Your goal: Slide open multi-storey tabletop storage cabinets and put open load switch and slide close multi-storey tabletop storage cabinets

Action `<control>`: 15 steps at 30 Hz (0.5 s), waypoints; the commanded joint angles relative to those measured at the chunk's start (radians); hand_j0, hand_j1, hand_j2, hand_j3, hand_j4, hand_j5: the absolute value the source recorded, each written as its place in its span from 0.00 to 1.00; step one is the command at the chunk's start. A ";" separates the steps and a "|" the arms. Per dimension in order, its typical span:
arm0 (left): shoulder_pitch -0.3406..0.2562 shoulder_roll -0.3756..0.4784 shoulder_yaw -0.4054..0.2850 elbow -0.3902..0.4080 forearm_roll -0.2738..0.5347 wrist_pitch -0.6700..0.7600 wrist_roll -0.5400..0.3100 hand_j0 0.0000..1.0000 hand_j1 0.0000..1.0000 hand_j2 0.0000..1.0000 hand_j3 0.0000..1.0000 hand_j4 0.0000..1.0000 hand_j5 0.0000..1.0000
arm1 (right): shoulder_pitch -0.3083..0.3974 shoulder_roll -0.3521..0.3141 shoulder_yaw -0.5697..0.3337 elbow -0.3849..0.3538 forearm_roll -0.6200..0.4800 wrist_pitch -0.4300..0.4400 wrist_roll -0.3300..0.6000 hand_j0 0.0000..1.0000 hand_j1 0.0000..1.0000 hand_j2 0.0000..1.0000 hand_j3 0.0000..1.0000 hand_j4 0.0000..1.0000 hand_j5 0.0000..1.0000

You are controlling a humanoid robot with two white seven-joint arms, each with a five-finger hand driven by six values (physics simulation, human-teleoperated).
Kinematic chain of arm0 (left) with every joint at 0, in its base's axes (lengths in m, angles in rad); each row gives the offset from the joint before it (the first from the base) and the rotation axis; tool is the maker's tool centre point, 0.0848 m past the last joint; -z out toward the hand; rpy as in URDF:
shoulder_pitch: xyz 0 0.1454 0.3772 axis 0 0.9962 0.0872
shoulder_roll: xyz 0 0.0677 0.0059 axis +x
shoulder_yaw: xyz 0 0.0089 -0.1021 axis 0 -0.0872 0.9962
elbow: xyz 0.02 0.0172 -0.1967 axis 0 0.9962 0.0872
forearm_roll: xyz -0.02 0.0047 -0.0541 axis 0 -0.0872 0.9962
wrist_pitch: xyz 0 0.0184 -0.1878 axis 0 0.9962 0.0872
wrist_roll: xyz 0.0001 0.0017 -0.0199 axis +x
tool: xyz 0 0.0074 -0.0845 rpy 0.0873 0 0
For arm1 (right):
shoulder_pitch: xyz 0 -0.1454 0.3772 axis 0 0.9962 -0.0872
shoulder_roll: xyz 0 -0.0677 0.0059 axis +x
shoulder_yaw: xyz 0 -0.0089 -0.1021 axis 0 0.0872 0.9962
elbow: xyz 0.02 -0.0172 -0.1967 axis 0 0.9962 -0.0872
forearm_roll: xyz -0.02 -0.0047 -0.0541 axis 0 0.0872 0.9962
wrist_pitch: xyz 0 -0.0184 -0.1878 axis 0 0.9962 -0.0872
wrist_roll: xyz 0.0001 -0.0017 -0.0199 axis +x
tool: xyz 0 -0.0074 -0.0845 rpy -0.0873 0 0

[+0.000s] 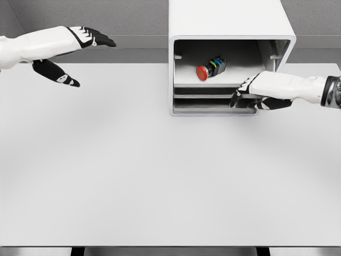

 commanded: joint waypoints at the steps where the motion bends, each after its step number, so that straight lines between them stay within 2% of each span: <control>1: 0.000 0.003 0.002 0.000 0.007 0.003 0.001 1.00 1.00 1.00 1.00 1.00 1.00 | 0.000 0.012 0.008 0.023 -0.004 0.003 0.000 0.60 0.60 0.60 0.60 0.60 0.60; 8: -0.009 0.002 0.008 0.000 0.007 0.003 0.001 1.00 1.00 1.00 1.00 1.00 1.00 | -0.017 0.015 0.022 0.004 -0.002 0.003 0.000 0.62 0.62 0.62 0.62 0.62 0.62; 11: 0.008 -0.003 0.016 0.002 0.007 0.003 0.001 1.00 1.00 1.00 1.00 1.00 1.00 | 0.008 0.006 0.045 -0.144 0.004 0.003 0.000 0.62 0.62 0.62 0.62 0.62 0.62; 13: 0.023 0.011 0.019 0.002 0.007 0.003 0.001 1.00 1.00 1.00 1.00 1.00 1.00 | 0.023 0.003 0.055 -0.192 0.007 0.003 0.000 1.00 1.00 1.00 1.00 1.00 1.00; 15: 0.052 0.029 0.022 0.003 0.007 0.003 0.001 1.00 1.00 1.00 1.00 1.00 1.00 | 0.067 -0.066 0.043 -0.221 0.007 0.003 0.000 1.00 1.00 1.00 1.00 1.00 1.00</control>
